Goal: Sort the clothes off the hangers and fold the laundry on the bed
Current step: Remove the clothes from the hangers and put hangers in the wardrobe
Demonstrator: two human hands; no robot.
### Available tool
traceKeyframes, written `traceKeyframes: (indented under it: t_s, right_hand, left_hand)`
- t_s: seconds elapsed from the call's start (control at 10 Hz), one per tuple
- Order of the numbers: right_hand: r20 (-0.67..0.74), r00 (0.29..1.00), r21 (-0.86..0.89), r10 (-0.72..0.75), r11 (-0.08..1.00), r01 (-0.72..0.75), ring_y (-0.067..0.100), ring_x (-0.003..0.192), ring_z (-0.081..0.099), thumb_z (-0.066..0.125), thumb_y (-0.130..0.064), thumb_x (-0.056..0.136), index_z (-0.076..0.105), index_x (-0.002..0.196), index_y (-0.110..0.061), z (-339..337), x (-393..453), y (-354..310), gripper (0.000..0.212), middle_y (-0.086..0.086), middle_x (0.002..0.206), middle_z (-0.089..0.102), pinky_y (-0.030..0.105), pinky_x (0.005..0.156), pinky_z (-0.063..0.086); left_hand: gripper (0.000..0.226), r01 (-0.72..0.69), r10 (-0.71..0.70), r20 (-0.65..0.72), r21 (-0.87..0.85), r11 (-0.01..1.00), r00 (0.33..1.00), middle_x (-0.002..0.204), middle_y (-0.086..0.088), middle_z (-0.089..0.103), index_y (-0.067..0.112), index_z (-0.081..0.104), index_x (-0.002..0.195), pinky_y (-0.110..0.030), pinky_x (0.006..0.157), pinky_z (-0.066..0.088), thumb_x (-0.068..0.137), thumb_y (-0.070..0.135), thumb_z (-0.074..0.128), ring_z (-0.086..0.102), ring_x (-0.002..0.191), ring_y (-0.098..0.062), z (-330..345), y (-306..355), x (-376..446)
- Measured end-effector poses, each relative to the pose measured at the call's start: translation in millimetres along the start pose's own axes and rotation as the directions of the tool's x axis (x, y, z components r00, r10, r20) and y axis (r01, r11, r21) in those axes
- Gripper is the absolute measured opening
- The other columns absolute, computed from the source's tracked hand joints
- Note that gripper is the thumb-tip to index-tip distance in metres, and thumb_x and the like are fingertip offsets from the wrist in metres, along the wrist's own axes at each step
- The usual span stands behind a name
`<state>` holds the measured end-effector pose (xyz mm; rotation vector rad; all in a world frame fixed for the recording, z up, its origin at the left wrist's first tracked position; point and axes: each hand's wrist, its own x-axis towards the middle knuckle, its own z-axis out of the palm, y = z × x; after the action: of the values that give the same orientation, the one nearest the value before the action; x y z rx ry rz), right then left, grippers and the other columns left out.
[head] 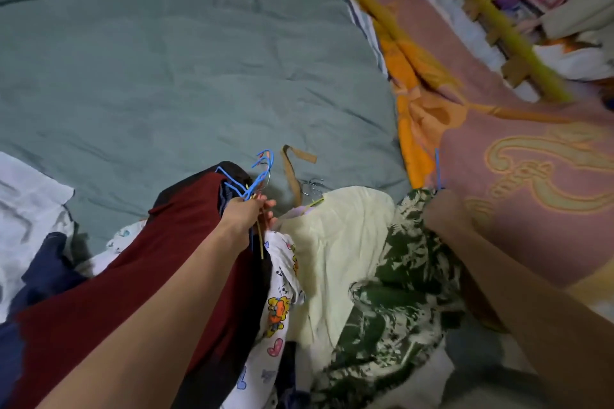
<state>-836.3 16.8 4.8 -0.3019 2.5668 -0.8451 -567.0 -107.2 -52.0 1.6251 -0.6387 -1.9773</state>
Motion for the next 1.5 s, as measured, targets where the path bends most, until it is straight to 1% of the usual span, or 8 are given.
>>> traceKeyframes:
  t_s: [0.1, 0.3, 0.4, 0.5, 0.7, 1.0, 1.3, 1.5]
  right_hand:
    - [0.263, 0.956, 0.099, 0.134, 0.981, -0.165, 0.027, 0.080, 0.057, 0.051, -0.003, 0.091, 0.060, 0.092, -0.004, 52, 9, -7, 0.009, 0.022, 0.108, 0.064, 0.022, 0.061, 0.047]
    - [0.542, 0.824, 0.201, 0.168, 0.926, -0.321, 0.017, 0.039, 0.046, 0.034, 0.010, 0.095, 0.048, 0.073, -0.002, 174, 9, -11, 0.029, 0.019, 0.067, 0.057, 0.017, 0.038, 0.023]
    - [0.581, 0.786, 0.077, 0.213, 0.947, -0.313, 0.015, 0.057, 0.054, 0.047, 0.002, 0.093, 0.050, 0.074, -0.007, 223, 27, 1, 0.021, 0.007, 0.070, 0.055, 0.022, 0.056, 0.046]
    - [0.376, 0.900, -0.064, 0.220, 0.975, -0.211, 0.026, 0.074, 0.059, 0.062, -0.007, 0.084, 0.061, 0.084, -0.004, 256, 38, 10, 0.003, 0.013, 0.082, 0.061, 0.036, 0.073, 0.053]
    - [0.267, 0.933, -0.230, 0.241, 0.956, -0.181, 0.031, 0.104, 0.065, 0.073, -0.009, 0.075, 0.066, 0.103, 0.004, 271, 45, 5, 0.032, 0.018, 0.110, 0.067, 0.033, 0.081, 0.053]
    - [0.463, 0.826, 0.095, 0.323, 0.908, -0.409, 0.016, 0.033, 0.041, 0.060, 0.010, 0.076, 0.046, 0.061, -0.002, 240, 50, 8, 0.023, 0.003, 0.035, 0.044, 0.015, 0.036, 0.031]
    - [0.567, 0.805, 0.430, 0.175, 0.770, -0.470, 0.031, 0.057, 0.067, 0.042, 0.000, 0.097, 0.051, 0.101, 0.007, 185, 29, 2, 0.012, 0.033, 0.102, 0.058, 0.028, 0.050, 0.056]
    - [0.613, 0.753, 0.401, 0.238, 0.727, -0.557, 0.026, 0.081, 0.059, 0.053, 0.010, 0.089, 0.058, 0.100, 0.014, 184, 36, 6, 0.013, 0.023, 0.102, 0.055, 0.036, 0.095, 0.050]
  left_hand:
    - [0.023, 0.002, -0.002, 0.014, -0.030, 1.000, 1.000, 0.075, -0.008, 0.061, 0.008, 0.050, 0.081, -0.023, 0.046, 0.053, 0.101, 0.002, 0.042, 0.050, 0.057, -0.017, -9, 4, 6]
    - [0.015, 0.040, -0.035, 0.082, -0.062, 0.997, 0.996, 0.074, -0.009, 0.062, 0.005, 0.053, 0.088, -0.031, 0.054, 0.053, 0.100, 0.002, 0.044, 0.054, 0.058, -0.018, -24, -1, 43]
    - [0.016, 0.055, -0.054, 0.066, -0.026, 0.998, 0.996, 0.076, -0.009, 0.063, 0.004, 0.054, 0.089, -0.029, 0.052, 0.053, 0.100, 0.001, 0.043, 0.055, 0.056, -0.018, -20, -6, 64]
    - [0.016, 0.070, -0.070, 0.063, -0.005, 0.998, 0.996, 0.078, -0.010, 0.064, 0.004, 0.055, 0.087, -0.028, 0.051, 0.055, 0.099, 0.000, 0.045, 0.059, 0.051, -0.014, -14, -10, 79]
    - [0.013, 0.121, -0.121, 0.069, -0.003, 0.993, 0.990, 0.082, -0.010, 0.066, 0.003, 0.057, 0.090, -0.029, 0.057, 0.060, 0.099, 0.000, 0.047, 0.061, 0.062, -0.017, -9, -9, 93]
    - [0.013, 0.150, -0.149, 0.081, -0.008, 0.989, 0.985, 0.078, -0.009, 0.067, 0.003, 0.058, 0.091, -0.029, 0.056, 0.059, 0.098, 0.000, 0.048, 0.065, 0.056, -0.014, -10, -8, 98]
    - [0.010, 0.144, -0.141, 0.077, -0.029, 0.989, 0.987, 0.081, -0.010, 0.066, 0.002, 0.057, 0.095, -0.029, 0.055, 0.059, 0.098, -0.001, 0.047, 0.062, 0.067, -0.019, -8, -7, 88]
    - [0.011, 0.140, -0.136, 0.078, -0.044, 0.989, 0.988, 0.082, -0.010, 0.066, 0.002, 0.057, 0.094, -0.029, 0.055, 0.059, 0.098, -0.001, 0.047, 0.062, 0.071, -0.021, -11, -4, 84]
